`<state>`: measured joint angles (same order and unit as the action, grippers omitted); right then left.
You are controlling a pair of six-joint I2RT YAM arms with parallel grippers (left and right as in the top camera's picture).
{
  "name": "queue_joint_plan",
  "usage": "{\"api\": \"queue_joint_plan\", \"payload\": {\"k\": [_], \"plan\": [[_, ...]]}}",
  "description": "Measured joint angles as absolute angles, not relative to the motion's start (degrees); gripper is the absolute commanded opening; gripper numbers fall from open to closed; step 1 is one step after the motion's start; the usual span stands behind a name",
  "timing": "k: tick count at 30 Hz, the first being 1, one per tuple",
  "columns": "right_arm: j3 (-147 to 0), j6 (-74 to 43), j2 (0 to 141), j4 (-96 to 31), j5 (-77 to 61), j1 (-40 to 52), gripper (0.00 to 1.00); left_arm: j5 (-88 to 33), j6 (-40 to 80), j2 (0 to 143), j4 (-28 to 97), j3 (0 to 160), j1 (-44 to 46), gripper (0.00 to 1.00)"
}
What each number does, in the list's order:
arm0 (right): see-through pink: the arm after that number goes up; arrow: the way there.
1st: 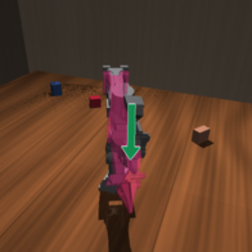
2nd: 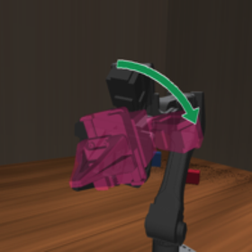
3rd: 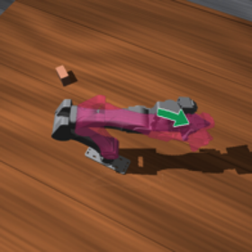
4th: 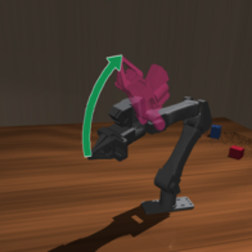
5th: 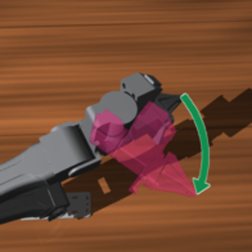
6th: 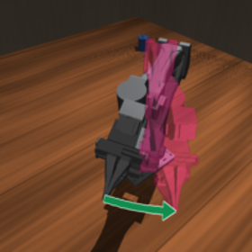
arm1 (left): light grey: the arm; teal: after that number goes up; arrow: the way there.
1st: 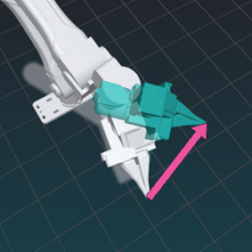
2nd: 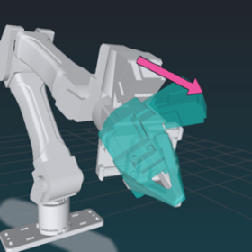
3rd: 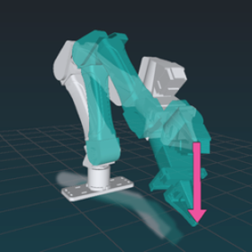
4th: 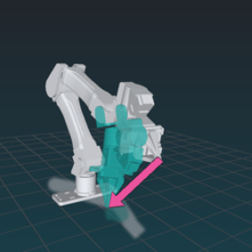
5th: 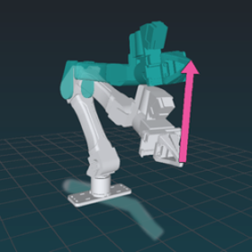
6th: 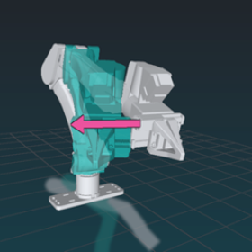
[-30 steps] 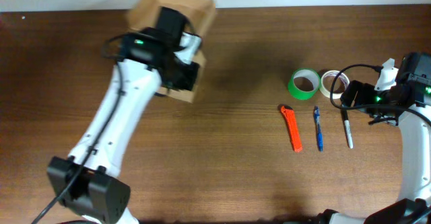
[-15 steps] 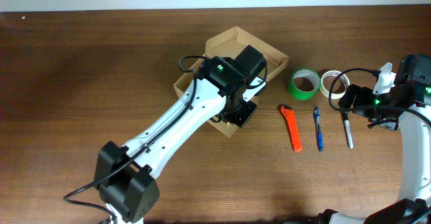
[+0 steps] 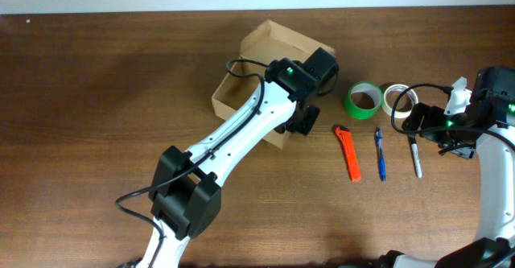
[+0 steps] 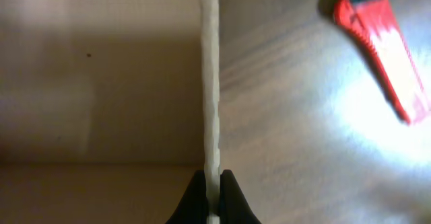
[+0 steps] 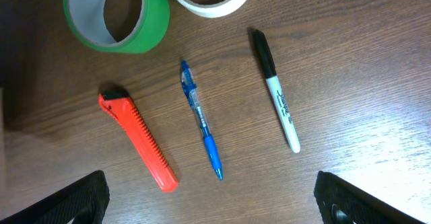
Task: Pack container
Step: 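Slide the box rightward with the left gripper toward the tapes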
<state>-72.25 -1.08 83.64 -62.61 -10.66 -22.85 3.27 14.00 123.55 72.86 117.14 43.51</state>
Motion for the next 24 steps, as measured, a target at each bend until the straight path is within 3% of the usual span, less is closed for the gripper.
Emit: {"api": "queue_joint_plan", "payload": {"k": [9, 24], "plan": [[-72.2, -1.1, 83.6, -62.8, -11.1, -22.9, 0.99, 3.5, 21.1, 125.1, 70.0, 120.4, 43.5, 0.02], [-72.2, -1.1, 83.6, -63.1, -11.6, -22.9, 0.99, -1.7, 22.3, 128.6, 68.8, 120.7, 43.6, 0.02]]}}
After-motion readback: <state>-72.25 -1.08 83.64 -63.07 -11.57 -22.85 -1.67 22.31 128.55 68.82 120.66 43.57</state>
